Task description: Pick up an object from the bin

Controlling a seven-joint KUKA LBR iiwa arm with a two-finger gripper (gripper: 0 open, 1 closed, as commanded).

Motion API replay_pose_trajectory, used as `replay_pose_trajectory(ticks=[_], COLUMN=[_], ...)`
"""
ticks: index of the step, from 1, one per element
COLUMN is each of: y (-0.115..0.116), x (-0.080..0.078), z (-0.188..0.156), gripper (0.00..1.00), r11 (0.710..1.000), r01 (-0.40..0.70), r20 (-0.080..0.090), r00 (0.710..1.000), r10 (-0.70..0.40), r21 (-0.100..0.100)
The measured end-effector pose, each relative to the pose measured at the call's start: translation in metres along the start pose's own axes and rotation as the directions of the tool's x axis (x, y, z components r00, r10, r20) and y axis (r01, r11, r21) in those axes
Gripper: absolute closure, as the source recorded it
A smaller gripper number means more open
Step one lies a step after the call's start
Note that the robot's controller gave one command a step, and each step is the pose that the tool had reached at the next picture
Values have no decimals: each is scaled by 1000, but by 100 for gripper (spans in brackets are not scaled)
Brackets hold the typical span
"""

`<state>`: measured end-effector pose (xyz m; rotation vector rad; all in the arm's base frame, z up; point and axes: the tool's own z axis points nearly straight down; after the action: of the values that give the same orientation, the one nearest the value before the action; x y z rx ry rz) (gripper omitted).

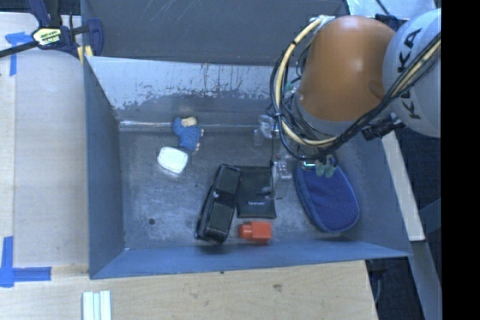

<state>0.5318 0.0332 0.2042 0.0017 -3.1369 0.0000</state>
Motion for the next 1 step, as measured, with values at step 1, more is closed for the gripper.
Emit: replay_pose_trajectory(ticks=[1], y=[-22], x=[-34], z=[137], gripper=[0], r11=[976], r01=[219], r20=[2], r00=[976], r10=[-219], r21=[1])
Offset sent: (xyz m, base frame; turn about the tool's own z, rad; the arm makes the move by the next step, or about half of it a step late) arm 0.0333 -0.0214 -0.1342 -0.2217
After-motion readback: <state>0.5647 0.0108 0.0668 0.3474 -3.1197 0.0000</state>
